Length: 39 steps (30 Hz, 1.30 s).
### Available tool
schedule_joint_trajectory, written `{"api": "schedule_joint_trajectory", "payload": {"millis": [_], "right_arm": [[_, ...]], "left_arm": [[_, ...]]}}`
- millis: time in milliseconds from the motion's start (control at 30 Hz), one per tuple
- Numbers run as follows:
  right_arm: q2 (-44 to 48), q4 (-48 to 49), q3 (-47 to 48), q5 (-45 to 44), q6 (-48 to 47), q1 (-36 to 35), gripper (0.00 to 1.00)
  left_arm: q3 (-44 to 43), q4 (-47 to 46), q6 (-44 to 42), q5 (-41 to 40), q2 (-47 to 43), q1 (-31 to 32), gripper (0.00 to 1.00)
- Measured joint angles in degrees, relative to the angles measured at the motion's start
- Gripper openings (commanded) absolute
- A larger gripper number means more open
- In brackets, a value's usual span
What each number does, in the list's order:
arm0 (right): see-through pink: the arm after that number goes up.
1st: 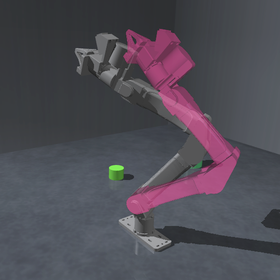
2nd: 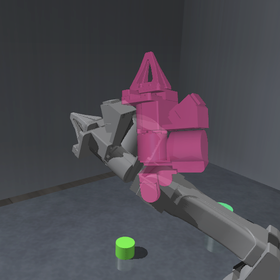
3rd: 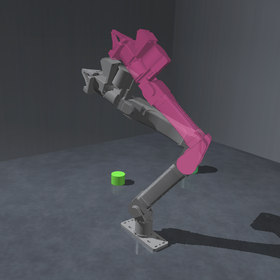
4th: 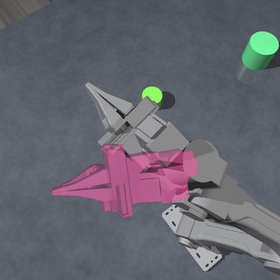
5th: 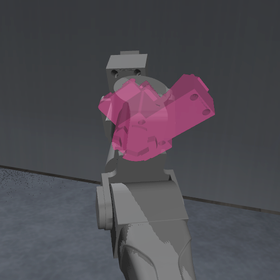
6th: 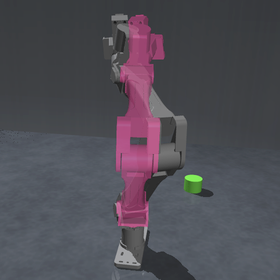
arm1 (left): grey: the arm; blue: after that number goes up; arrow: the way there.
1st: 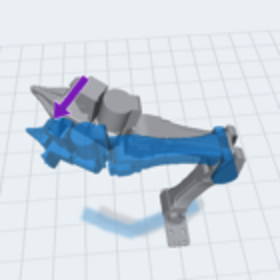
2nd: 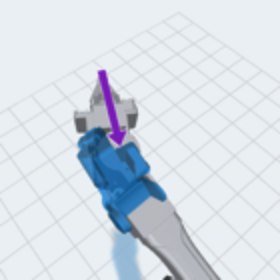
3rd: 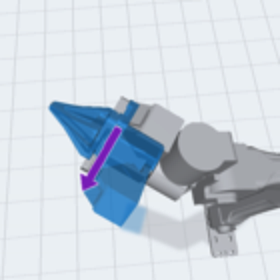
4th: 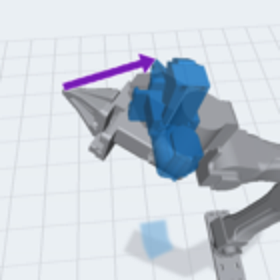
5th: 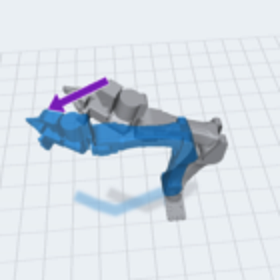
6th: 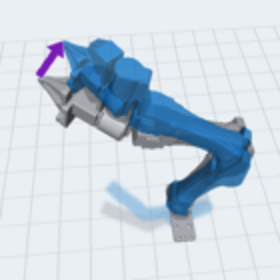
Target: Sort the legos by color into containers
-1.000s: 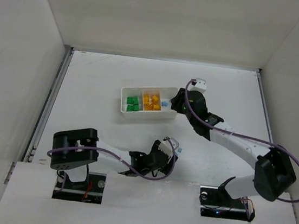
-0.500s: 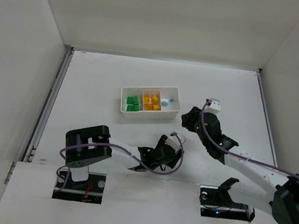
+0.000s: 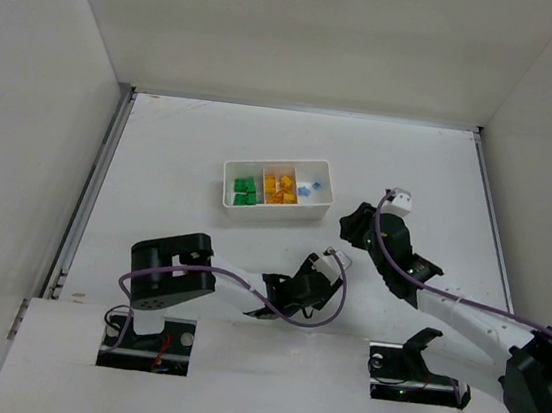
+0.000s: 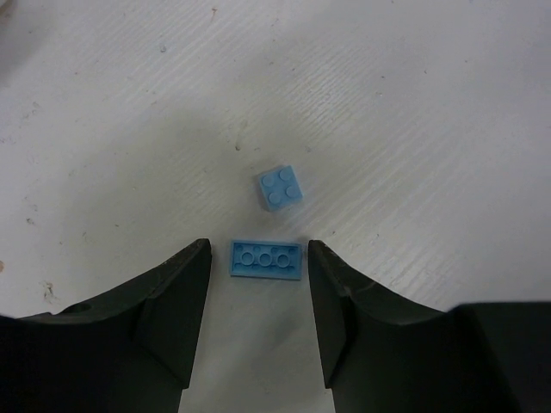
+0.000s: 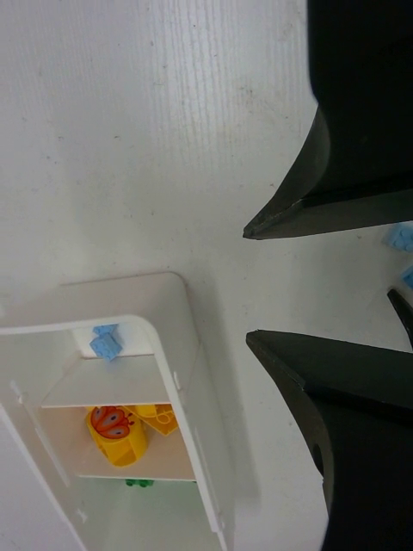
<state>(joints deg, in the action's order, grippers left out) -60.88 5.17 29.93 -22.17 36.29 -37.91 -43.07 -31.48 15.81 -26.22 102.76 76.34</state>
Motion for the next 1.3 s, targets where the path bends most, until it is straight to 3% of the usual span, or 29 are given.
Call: {"api": "schedule_joint_trajectory", "payload": {"millis": [367,733,867,1100,1300], "right_arm": [[2.7,-0.1,-1.0,0.0,0.0,1.2,0.53],[5.0,-0.2,-4.1,0.0,1.0,1.2,0.53],[5.1,-0.5,-5.3,0.0,1.7,1.2,0.53],[5.6,-0.9,-7.3,-0.1,4.8,0.7,0.45],[4.5,-1.9,-8.5,-0.2,6.7,-1.9,0.45]], "left_arm": [[-0.2,0.0,-0.8,-1.4,0.3,1.7,0.33],[-0.1,1.1,-2.4,-3.1,-0.2,1.7,0.31],[1.1,4.1,-3.2,-3.0,-4.4,0.9,0.31],[0.0,6.7,-3.5,0.3,-17.9,-10.6,0.31],[-10.0,6.8,-3.6,2.8,-14.5,-22.0,0.31]]}}
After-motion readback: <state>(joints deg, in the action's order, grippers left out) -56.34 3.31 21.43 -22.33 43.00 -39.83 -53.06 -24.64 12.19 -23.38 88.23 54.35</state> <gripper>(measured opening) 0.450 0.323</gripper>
